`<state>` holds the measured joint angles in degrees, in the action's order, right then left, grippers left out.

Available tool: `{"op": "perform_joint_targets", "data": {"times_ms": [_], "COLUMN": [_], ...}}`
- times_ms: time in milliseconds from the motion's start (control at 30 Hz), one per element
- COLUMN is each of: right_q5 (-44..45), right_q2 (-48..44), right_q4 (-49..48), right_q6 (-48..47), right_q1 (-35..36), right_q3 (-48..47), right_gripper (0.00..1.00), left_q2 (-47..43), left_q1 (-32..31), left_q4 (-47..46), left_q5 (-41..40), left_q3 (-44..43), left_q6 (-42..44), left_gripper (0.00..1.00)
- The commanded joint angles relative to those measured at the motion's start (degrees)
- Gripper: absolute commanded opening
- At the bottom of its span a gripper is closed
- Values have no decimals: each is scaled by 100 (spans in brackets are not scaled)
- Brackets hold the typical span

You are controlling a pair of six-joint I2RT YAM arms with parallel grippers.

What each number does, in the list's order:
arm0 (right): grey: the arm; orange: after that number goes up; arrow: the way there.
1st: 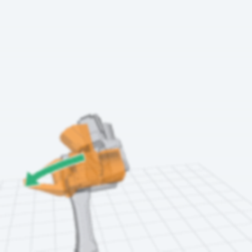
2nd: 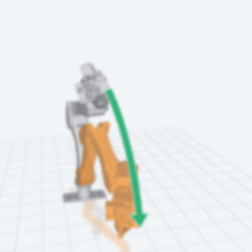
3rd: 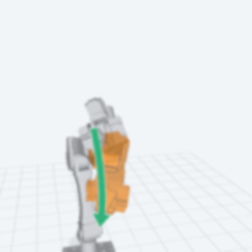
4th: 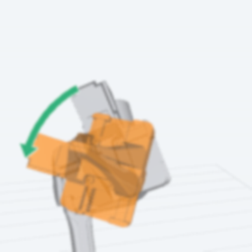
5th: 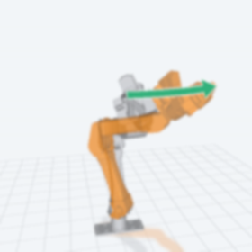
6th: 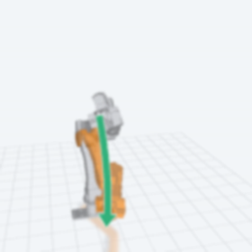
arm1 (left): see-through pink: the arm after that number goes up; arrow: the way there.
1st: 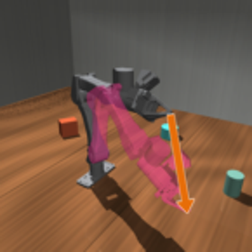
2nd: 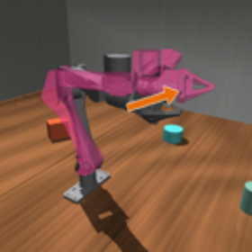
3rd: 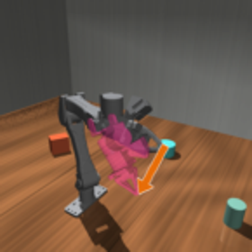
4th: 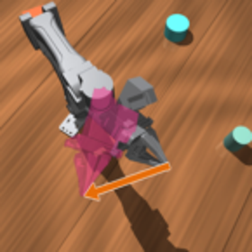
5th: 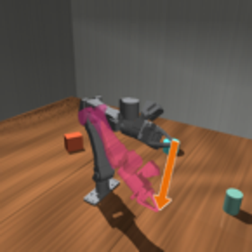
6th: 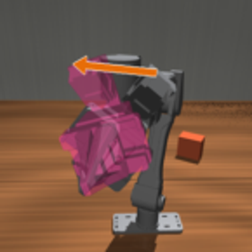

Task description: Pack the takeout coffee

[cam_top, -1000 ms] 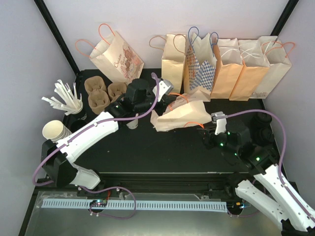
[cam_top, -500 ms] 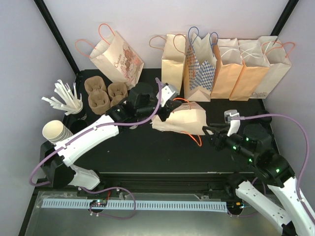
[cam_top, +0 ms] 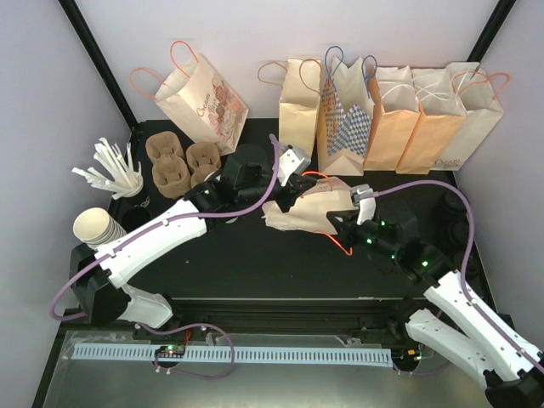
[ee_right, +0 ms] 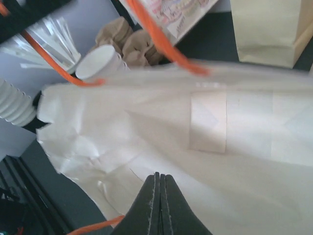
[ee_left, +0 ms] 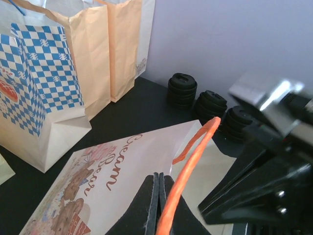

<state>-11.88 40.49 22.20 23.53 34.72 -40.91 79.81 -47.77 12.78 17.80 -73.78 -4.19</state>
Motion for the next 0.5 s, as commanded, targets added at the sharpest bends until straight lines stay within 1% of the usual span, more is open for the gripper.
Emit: {"op": "perform_joint_targets", "data": {"times_ms": [0,300,467], "right_q5": [276,874,1285], "right_q2": [103,585,810], "right_q4": [-876,-365,-549], "right_q6": [21,-301,-911], "right_q1": [178,961,1658], "right_q3": [422,606,693], "right_gripper": [1,1,1], "left_q2": [71,335,526], "left_q1": [-57,-139,-253], "left_q4": [-68,-281,-359], "left_q5": [90,388,542], "left_q3": [-289,-362,-489], "left_q6": [-241,-571,-743], "left_gripper": [2,2,2]}}
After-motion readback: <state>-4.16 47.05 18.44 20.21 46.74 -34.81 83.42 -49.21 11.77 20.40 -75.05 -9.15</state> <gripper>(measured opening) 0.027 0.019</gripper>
